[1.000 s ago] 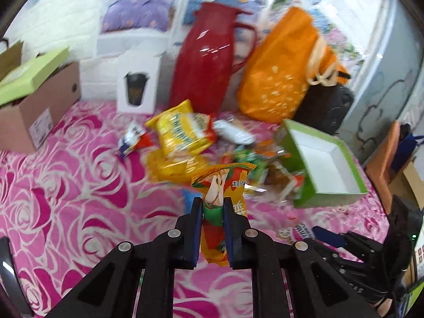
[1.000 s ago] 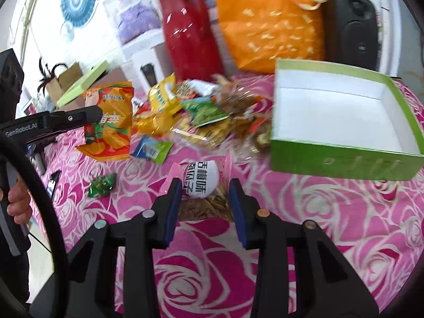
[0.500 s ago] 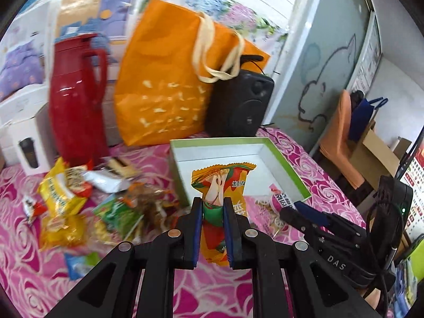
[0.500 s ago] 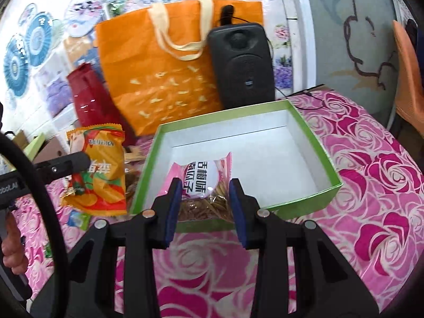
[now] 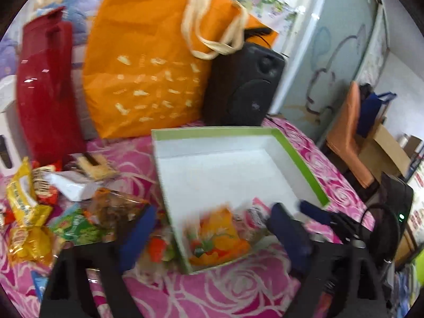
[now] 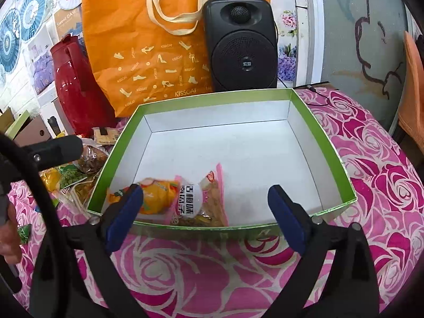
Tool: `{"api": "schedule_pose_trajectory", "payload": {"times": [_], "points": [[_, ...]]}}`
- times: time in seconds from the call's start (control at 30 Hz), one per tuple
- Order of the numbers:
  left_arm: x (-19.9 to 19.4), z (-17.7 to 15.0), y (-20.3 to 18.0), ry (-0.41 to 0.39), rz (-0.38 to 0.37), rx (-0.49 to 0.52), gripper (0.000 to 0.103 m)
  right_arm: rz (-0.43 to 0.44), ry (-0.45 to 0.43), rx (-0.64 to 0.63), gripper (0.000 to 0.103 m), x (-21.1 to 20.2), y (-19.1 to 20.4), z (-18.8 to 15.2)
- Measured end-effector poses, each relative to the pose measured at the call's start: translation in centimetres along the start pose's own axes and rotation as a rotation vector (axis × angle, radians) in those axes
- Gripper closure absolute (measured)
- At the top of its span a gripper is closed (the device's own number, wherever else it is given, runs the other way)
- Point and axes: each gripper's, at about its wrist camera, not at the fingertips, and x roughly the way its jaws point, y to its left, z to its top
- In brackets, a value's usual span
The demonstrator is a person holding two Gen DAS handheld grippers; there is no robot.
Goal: Organize snacks
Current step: 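Carry both bags over the green box and open both tools to drop them, then move both open tools back toward the snack pile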
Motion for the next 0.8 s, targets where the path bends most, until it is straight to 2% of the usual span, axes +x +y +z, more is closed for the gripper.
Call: {"api": "schedule_pose_trajectory", "payload": {"times": [0.1,0.27,0.4,0.57,0.8], "points": [[0.1,0.0,0.8,0.013,0.027,-0.012,0.009,-0.010,0.013,0.002,0.001,-0.1,-0.1,-0.2],[-0.5,-0.1,2.1,0.017,0.064,-0.062,0.009,0.001,0.038,-0.005,0.001,-0.8,0.8,-0.2],[-2.6,0.0,2.4,0.002,0.071,-0.063,0.009,0.013,0.010,-0.019,0.001,-3.0,1.8,0.4],[-7.9,0.6,3.1,-0.061,0.112,-0.044,0.009,0.034,-0.085,-0.066,0.001,-8.6,4.0,1.3],[-15.7,-1.3,6.7,-0.140,0.204,-0.069,0.009,0.113,-0.097,-0.120,0.001,-12.4,7.7,0.6]]}}
